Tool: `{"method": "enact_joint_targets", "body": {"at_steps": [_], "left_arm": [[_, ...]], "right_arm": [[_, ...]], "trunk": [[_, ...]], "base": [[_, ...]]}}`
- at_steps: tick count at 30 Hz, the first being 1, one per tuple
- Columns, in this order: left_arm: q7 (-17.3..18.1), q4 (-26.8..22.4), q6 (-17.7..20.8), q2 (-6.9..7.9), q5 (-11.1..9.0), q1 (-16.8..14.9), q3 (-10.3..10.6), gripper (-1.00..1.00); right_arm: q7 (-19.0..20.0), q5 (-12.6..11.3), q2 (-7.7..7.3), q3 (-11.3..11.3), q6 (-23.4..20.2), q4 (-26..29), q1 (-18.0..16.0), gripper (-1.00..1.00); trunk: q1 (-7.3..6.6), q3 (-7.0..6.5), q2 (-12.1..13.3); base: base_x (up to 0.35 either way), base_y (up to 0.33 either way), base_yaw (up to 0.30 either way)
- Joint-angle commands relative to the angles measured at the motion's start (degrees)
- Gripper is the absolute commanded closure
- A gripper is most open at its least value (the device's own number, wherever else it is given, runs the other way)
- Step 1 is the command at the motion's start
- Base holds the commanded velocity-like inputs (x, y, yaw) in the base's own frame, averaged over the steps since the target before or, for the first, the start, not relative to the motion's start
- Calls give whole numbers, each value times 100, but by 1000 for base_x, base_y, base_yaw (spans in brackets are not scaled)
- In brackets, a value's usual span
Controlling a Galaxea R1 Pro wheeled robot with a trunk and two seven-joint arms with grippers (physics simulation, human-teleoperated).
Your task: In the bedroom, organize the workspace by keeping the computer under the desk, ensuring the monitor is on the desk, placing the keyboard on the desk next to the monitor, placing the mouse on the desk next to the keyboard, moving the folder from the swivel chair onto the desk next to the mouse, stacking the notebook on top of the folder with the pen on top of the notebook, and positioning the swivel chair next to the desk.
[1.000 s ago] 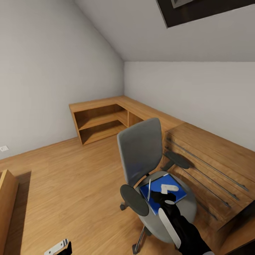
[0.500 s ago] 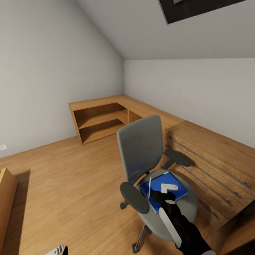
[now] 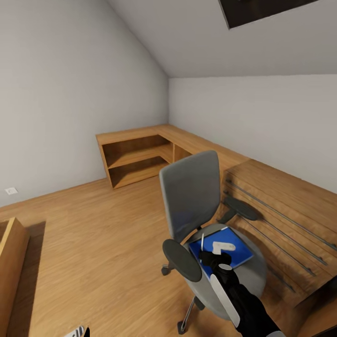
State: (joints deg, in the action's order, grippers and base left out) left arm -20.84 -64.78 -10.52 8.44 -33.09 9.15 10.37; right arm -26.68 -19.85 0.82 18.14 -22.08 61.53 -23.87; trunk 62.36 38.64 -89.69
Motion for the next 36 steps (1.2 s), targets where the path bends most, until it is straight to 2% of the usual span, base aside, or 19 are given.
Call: {"method": "enact_joint_targets", "body": {"at_steps": [1, 5, 19, 36], "left_arm": [[-32, -1, -38, 5, -59, -1, 26, -100], [-39, 6, -38, 2, -58, -1, 26, -100], [-17, 209, -51, 8, -50, -1, 28, -100], [-8, 289, -64, 8, -40, -1, 35, -100]], "right_arm": [[-48, -45, -2, 14, -16, 6, -4, -100], [-48, -45, -4, 14, -15, 7, -4, -100], [-48, -49, -137, 7, -9, 1, -4, -100], [-41, -54, -145, 16, -15, -26, -4, -100]], "trunk": [[23, 23, -44], [111, 95, -205], [111, 95, -205], [111, 95, -205]], "base": [[0, 0, 12], [0, 0, 6], [2, 0, 1], [145, 0, 0]]}}
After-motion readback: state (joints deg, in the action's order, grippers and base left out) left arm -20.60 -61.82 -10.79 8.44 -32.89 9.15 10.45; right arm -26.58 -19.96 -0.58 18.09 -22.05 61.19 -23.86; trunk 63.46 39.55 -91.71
